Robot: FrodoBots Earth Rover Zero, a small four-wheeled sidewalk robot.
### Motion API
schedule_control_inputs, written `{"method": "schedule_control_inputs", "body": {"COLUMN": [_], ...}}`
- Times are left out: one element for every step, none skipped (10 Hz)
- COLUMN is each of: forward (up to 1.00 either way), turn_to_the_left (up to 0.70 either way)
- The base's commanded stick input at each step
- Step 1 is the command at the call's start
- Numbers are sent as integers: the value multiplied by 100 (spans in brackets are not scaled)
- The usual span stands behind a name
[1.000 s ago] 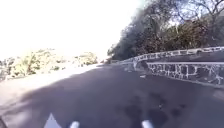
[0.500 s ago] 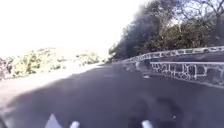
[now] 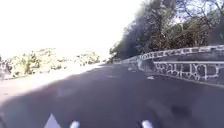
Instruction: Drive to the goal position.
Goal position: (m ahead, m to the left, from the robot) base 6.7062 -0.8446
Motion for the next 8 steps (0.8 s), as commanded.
{"method": "schedule_control_inputs", "body": {"forward": [70,70,70,70,70,70,70,70], "turn_to_the_left": [0,0,0,0,-35,-35,-35,-35]}}
